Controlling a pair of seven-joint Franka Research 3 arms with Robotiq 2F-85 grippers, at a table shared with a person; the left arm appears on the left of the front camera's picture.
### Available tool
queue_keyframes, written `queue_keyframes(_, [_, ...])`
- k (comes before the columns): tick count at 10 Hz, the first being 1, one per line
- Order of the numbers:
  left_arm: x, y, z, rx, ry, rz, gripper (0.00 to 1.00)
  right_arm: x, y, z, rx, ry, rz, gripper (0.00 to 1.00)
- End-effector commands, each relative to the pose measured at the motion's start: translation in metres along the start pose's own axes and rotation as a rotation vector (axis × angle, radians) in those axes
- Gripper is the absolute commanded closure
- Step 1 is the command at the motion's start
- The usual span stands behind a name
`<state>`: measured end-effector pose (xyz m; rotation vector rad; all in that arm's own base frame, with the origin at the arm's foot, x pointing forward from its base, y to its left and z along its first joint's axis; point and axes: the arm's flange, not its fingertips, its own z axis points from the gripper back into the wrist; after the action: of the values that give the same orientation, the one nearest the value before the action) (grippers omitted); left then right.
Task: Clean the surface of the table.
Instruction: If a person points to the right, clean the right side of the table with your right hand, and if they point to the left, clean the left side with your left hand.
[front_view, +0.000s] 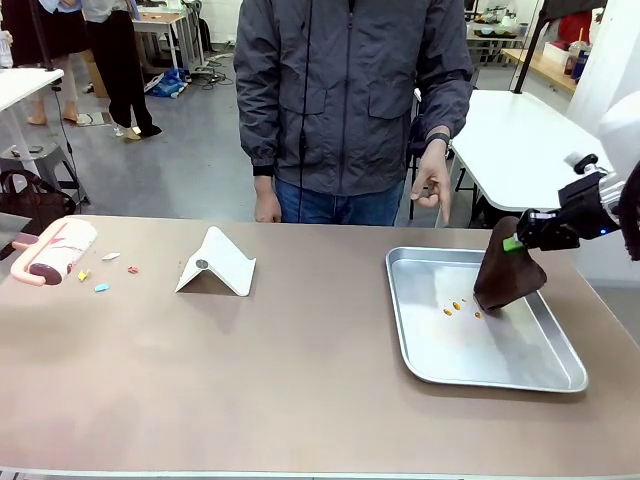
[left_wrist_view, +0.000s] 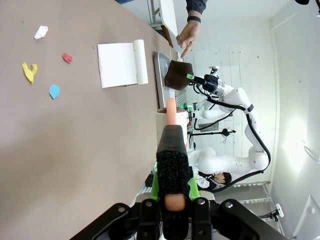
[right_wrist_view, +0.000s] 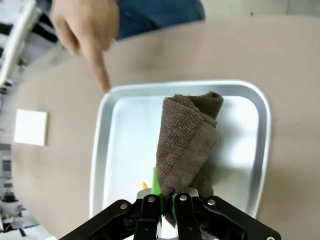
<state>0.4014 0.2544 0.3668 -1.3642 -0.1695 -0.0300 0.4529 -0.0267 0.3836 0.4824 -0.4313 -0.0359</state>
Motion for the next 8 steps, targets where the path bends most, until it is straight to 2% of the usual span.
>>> queue_keyframes(1, [-0.006, -0.004, -0.001, 0.0, -0.002, -0.018, 1.0, 0.008, 0.002, 0.007, -0.118, 0.106, -0.019, 0.92])
queue_keyframes(5, [-0.006, -0.004, -0.001, 0.0, -0.002, -0.018, 1.0, 0.01, 0.032, 0.0, -0.373, 0.186, 0.115, 0.92])
queue_keyframes(8, [-0.006, -0.004, -0.001, 0.0, -0.002, -0.018, 1.0, 0.007, 0.038, -0.019, -0.391, 0.211, 0.169, 0.92])
